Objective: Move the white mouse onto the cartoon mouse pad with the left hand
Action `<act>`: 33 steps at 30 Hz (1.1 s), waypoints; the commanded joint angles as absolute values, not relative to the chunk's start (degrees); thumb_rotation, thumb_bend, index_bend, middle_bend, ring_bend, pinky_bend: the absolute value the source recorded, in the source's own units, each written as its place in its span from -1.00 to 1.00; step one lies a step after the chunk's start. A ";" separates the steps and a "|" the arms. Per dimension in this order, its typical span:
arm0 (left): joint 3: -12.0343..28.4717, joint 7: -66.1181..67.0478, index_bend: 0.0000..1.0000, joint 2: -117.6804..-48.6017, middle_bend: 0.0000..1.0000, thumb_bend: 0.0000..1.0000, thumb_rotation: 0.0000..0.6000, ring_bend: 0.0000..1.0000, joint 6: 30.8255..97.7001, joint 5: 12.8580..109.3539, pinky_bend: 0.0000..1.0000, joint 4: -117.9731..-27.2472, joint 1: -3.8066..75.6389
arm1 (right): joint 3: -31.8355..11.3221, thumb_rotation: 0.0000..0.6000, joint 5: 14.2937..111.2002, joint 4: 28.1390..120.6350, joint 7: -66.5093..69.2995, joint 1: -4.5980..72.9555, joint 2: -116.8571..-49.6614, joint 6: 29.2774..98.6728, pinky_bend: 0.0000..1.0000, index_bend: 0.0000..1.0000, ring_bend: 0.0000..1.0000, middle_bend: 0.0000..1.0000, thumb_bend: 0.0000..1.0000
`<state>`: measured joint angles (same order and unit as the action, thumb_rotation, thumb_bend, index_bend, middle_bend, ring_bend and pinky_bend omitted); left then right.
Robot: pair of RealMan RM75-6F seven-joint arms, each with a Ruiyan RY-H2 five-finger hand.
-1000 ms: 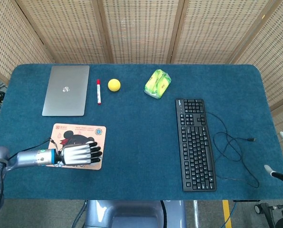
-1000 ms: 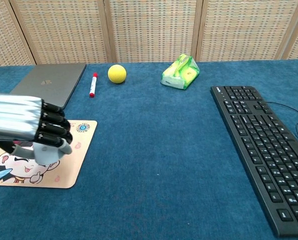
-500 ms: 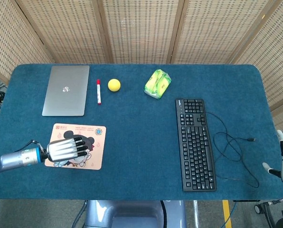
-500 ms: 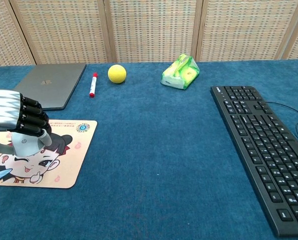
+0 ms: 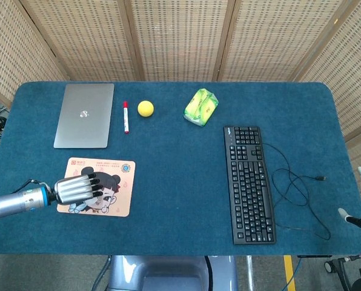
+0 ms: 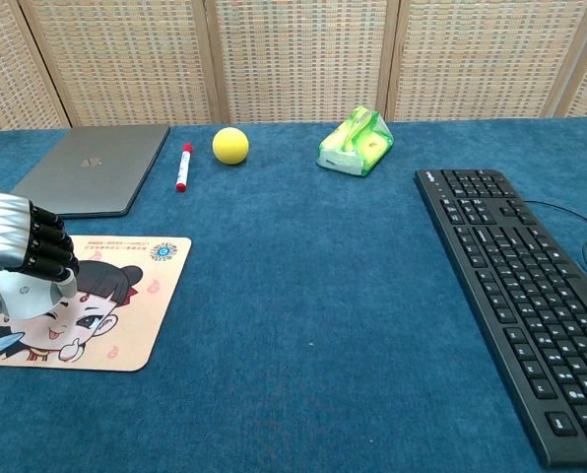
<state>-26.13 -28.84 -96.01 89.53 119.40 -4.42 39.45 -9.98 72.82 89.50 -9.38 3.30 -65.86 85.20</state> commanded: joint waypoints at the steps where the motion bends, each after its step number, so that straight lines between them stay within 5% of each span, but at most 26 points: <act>1: -26.02 -28.92 0.25 -96.09 -0.11 -0.52 1.00 -0.11 88.74 118.98 -0.24 -4.33 39.57 | -9.97 1.00 72.84 89.52 -9.43 3.29 -65.85 85.24 -1.00 -0.89 -1.00 -1.00 -1.00; 6: -26.39 -28.65 0.18 -96.22 -0.17 -0.56 1.00 -0.11 88.05 118.86 -0.24 -4.37 39.86 | -10.02 1.00 72.78 89.53 -9.34 3.28 -65.81 85.26 -1.00 -0.90 -1.00 -1.00 -1.00; 16: -27.51 -27.63 -0.34 -96.23 -0.53 -0.79 1.00 -0.42 86.29 119.10 -0.24 -4.36 40.12 | -9.94 1.00 72.67 89.29 -9.13 3.42 -65.83 84.80 -1.00 -0.89 -1.00 -1.00 -1.00; 23: -27.38 -27.30 -0.56 -95.48 -0.95 -0.81 1.00 -0.63 87.27 118.58 -0.24 -4.39 40.10 | -9.98 1.00 72.54 89.44 -9.05 3.34 -65.78 84.89 -1.00 -0.90 -1.00 -1.00 -1.00; 31: -25.16 -29.05 -0.75 -89.38 -1.00 -0.82 1.00 -0.74 97.43 116.05 -0.24 -5.21 39.77 | -9.64 1.00 73.00 89.66 -9.05 3.49 -65.80 84.57 -1.00 -0.89 -1.00 -1.00 -1.00; 33: -21.69 -30.43 -0.82 -88.34 -1.00 -0.84 1.00 -0.76 101.14 112.52 -0.25 -6.63 39.34 | -9.51 1.00 73.26 89.83 -8.96 3.48 -65.76 84.59 -1.00 -0.89 -1.00 -1.00 -1.00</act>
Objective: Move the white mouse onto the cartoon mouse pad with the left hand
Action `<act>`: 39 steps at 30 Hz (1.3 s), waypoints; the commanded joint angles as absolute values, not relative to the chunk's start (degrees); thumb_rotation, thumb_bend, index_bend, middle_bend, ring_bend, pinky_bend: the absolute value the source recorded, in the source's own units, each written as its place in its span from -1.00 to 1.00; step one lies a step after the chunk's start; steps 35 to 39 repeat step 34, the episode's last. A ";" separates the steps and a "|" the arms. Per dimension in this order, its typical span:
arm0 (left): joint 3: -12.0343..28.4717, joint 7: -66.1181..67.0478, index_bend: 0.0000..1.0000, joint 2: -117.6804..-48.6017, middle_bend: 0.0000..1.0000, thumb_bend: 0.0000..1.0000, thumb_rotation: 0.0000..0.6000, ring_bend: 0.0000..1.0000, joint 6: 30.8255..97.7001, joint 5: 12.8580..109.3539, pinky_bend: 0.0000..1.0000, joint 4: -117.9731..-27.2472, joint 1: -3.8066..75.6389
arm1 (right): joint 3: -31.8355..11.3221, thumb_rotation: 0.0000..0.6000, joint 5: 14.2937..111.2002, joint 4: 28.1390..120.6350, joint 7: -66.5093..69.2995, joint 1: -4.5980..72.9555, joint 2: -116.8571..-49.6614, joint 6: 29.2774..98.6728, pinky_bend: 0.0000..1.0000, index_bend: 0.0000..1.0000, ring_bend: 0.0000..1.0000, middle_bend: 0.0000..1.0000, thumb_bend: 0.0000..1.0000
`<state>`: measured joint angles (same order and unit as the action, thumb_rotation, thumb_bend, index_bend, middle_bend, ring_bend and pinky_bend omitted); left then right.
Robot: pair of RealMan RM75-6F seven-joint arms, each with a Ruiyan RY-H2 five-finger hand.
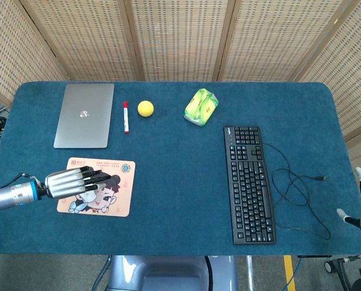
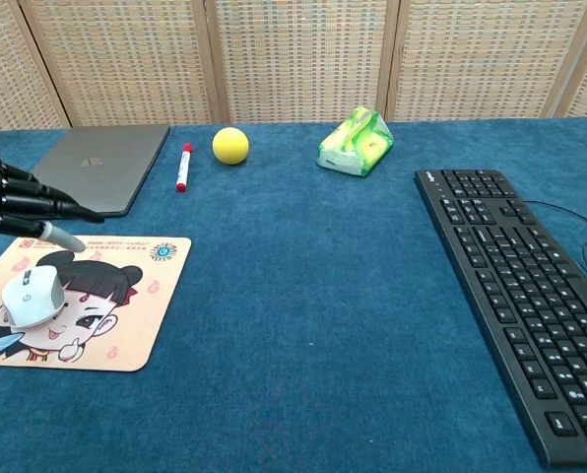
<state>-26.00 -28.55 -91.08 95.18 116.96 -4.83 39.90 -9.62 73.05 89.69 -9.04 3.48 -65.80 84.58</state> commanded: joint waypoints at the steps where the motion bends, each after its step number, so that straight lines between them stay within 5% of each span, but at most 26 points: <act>1: -19.68 -31.65 -0.86 -88.08 -1.00 -0.86 1.00 -0.79 102.36 110.43 -0.27 -7.51 38.94 | -9.45 1.00 73.40 89.95 -8.85 3.46 -65.70 84.59 -1.00 -0.90 -1.00 -1.00 -1.00; 5: -10.67 -40.69 -1.00 -87.68 -1.00 -0.89 1.00 -0.98 101.10 100.38 -0.44 -13.84 36.04 | -9.18 1.00 74.28 90.53 -8.14 3.35 -65.35 84.86 -1.00 -0.90 -1.00 -1.00 -1.00; 10: -6.07 -41.73 -1.00 -82.61 -1.00 -0.90 1.00 -1.00 95.43 93.63 -0.75 -30.71 31.95 | -8.78 1.00 75.78 91.48 -7.02 3.05 -64.65 85.55 -1.00 -0.90 -1.00 -1.00 -1.00; 20: -6.53 -13.64 -1.00 -63.47 -1.00 -0.91 1.00 -1.00 80.91 78.72 -1.00 -84.77 23.25 | -7.51 1.00 79.86 93.65 -5.46 2.31 -63.41 87.59 -1.00 -0.89 -1.00 -1.00 -1.00; 23: -6.80 -9.22 -1.00 -60.65 -1.00 -0.91 1.00 -1.00 81.02 76.21 -1.00 -93.47 20.91 | -7.14 1.00 81.07 94.15 -5.09 1.98 -63.03 88.40 -1.00 -0.90 -1.00 -1.00 -1.00; 39: -6.31 -5.24 -1.00 -62.23 -1.00 -0.91 1.00 -1.00 87.94 81.10 -1.00 -98.12 13.94 | -5.82 1.00 84.71 94.53 -3.05 0.66 -61.95 90.98 -1.00 -0.90 -1.00 -1.00 -1.00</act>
